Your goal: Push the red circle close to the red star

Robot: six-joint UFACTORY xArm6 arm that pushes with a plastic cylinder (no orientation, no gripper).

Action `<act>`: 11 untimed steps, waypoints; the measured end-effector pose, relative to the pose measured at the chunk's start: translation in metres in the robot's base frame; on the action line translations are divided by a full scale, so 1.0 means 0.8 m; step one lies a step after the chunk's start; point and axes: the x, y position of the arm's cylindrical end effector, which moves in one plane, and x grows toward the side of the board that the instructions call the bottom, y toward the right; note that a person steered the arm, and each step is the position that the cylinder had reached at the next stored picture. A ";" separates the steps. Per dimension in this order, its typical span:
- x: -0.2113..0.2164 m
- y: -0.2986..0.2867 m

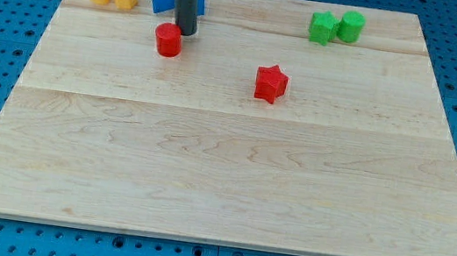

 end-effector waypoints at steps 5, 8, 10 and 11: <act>0.045 -0.077; 0.063 0.068; -0.026 0.079; -0.113 0.079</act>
